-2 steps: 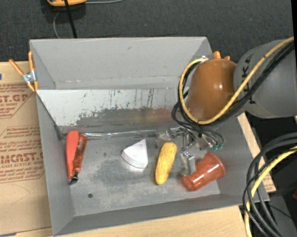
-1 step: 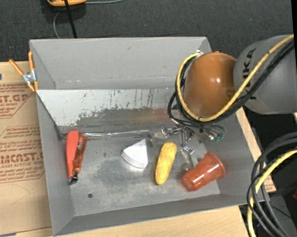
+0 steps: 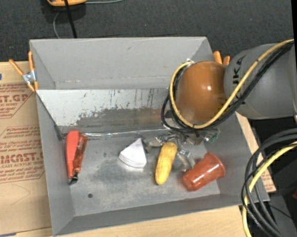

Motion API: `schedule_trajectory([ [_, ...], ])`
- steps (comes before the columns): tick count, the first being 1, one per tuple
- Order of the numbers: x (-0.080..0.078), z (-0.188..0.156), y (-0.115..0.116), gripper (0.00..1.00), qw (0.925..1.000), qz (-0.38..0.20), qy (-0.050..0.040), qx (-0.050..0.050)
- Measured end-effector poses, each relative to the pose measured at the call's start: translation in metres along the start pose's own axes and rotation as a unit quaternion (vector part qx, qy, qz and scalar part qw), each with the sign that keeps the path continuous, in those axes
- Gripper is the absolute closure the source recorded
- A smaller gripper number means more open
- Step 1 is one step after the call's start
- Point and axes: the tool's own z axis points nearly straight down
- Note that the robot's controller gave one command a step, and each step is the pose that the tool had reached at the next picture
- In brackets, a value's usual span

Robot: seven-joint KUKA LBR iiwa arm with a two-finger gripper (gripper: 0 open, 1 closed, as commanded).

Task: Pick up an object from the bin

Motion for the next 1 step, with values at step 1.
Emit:
schedule_trajectory([
  [1,-0.0099,0.0146,-0.0033,1.00,0.9948,-0.102,-0.0023,0.000],
])
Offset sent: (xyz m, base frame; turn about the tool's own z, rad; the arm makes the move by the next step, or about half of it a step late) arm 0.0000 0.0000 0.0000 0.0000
